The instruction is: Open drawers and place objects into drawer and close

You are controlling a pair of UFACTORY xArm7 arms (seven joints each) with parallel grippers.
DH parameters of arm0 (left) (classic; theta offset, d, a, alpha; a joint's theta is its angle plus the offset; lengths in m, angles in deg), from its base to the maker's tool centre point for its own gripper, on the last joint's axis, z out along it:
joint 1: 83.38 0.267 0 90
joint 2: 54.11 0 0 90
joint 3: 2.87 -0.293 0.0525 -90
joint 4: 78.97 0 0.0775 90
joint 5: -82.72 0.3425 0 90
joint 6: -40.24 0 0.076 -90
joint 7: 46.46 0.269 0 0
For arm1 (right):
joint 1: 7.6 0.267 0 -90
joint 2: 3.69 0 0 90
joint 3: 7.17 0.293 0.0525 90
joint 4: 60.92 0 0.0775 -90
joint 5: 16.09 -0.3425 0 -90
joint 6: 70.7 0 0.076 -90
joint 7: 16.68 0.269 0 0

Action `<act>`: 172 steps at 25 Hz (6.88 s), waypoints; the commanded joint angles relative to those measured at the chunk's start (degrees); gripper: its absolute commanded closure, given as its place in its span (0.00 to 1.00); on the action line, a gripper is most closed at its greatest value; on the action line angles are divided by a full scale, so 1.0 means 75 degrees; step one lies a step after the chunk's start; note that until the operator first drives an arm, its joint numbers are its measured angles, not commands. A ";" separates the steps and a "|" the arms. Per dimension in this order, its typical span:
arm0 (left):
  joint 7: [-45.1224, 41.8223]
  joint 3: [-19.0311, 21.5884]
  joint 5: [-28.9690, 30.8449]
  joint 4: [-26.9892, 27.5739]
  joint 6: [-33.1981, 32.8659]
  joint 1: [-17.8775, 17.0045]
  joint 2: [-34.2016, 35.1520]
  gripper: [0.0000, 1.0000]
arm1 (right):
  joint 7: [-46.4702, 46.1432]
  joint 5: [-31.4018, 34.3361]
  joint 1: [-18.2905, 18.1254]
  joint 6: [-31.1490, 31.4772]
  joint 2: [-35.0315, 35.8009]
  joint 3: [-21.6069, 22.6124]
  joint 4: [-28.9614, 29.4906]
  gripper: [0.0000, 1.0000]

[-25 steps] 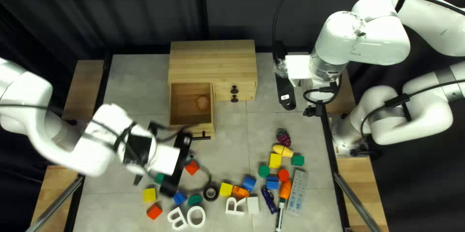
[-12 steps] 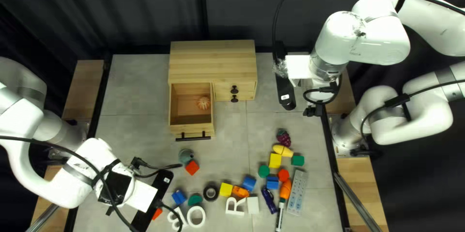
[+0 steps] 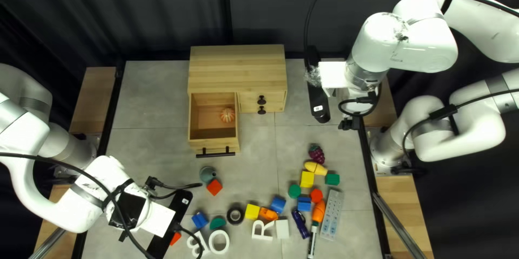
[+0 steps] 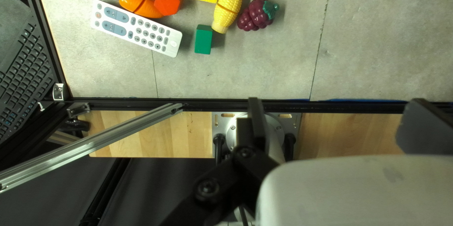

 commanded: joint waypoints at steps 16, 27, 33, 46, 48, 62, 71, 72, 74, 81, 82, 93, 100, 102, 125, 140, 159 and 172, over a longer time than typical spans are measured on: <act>0.0000 0.0000 0.0000 0.0000 0.0000 0.0000 0.0000 0.00 | -0.1403 0.3069 -0.1522 -0.2826 0.0569 -0.1970 -0.1261 0.00; 0.0000 0.0000 0.0000 0.0000 0.0000 0.0000 0.0000 0.00 | -0.1744 0.3571 -0.1945 -0.3389 0.0774 -0.2694 -0.1277 0.00; 0.0000 0.0000 0.0000 0.0000 0.0000 0.0000 0.0000 0.00 | -0.1744 0.3571 -0.1945 -0.3389 0.0774 -0.2694 -0.1277 0.00; 0.0000 0.0000 0.0000 0.0000 0.0000 0.0000 0.0000 0.00 | -0.1744 0.3571 -0.1945 -0.3389 0.0774 -0.2694 -0.1277 0.00; 0.0000 0.0000 0.0000 0.0000 0.0000 0.0000 0.0000 0.00 | -0.1744 0.3571 -0.1945 -0.3389 0.0774 -0.2694 -0.1277 0.00; 0.0238 0.0025 0.0169 0.0536 0.0379 -0.0028 -0.0139 0.00 | -0.1744 0.3571 -0.1945 -0.3389 0.0774 -0.2694 -0.1277 0.00; -0.0164 0.0195 0.1456 0.1218 -0.0417 -0.0338 -0.0851 0.00 | -0.1744 0.3571 -0.1945 -0.3389 0.0774 -0.2694 -0.1277 0.00; -0.0175 0.0211 0.1651 0.1208 -0.0557 -0.0391 -0.0903 0.00 | -0.1744 0.3571 -0.1945 -0.3389 0.0774 -0.2694 -0.1277 0.00; -0.0232 0.0231 0.1933 0.1088 -0.0866 -0.0466 -0.0935 0.00 | -0.1744 0.3571 -0.1945 -0.3389 0.0774 -0.2694 -0.1277 0.00; -0.0536 0.0212 0.3054 0.1252 -0.1512 -0.0847 -0.1581 0.00 | -0.1744 0.3571 -0.1945 -0.3389 0.0774 -0.2694 -0.1277 0.00; -0.0434 0.0217 0.3175 0.1356 -0.1487 -0.0889 -0.1696 0.00 | -0.1744 0.3571 -0.1945 -0.3389 0.0774 -0.2694 -0.1277 0.00; 0.0480 0.0324 0.2137 0.0980 -0.1255 -0.0462 -0.1565 0.00 | -0.1744 0.3571 -0.1945 -0.3389 0.0774 -0.2694 -0.1277 0.00; 0.1024 0.0471 0.2041 0.0546 -0.1137 -0.0486 -0.1641 0.00 | -0.1744 0.3571 -0.1945 -0.3389 0.0774 -0.2694 -0.1277 0.00; 0.0899 0.0422 0.1762 0.0324 -0.1399 -0.0348 -0.1529 0.00 | -0.1744 0.3571 -0.1945 -0.3389 0.0774 -0.2694 -0.1277 0.00; -0.2171 0.0075 -0.0260 -0.1404 -0.3616 0.0115 -0.0517 0.00 | -0.1744 0.3571 -0.1945 -0.3389 0.0774 -0.2694 -0.1277 0.00; -0.3358 -0.0097 0.0247 -0.1632 -0.4326 0.0062 -0.0912 0.00 | -0.1744 0.3571 -0.1945 -0.3389 0.0774 -0.2694 -0.1277 0.00; -0.3269 -0.0194 0.0031 -0.1792 -0.4750 0.0217 -0.0859 0.00 | -0.1744 0.3571 -0.1945 -0.3389 0.0774 -0.2694 -0.1277 0.00; -0.3086 -0.0196 -0.0098 -0.1961 -0.5035 0.0275 -0.0872 0.24 | -0.1744 0.3571 -0.1945 -0.3389 0.0774 -0.2694 -0.1277 0.00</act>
